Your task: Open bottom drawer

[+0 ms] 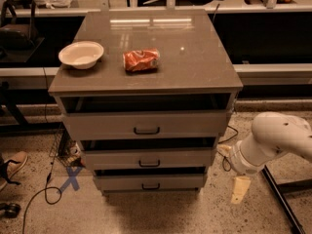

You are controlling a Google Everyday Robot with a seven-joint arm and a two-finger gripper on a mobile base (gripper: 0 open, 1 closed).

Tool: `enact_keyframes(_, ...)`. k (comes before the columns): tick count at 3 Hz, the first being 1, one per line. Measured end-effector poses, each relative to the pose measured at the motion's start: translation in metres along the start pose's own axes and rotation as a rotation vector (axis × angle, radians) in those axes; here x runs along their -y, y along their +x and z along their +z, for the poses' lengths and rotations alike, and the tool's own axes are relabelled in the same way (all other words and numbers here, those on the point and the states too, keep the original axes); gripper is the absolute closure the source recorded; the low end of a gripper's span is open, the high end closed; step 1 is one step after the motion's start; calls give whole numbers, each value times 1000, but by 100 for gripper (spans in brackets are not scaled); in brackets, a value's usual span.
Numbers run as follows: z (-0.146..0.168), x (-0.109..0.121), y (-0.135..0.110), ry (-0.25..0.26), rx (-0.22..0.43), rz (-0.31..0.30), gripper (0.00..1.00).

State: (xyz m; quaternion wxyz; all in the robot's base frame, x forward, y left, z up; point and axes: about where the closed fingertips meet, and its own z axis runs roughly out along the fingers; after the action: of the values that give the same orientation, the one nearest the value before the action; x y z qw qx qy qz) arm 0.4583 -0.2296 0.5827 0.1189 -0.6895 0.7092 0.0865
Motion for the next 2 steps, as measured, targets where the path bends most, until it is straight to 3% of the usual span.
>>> enact_keyframes(2, 113, 6, -28, -18, 129, -19, 0)
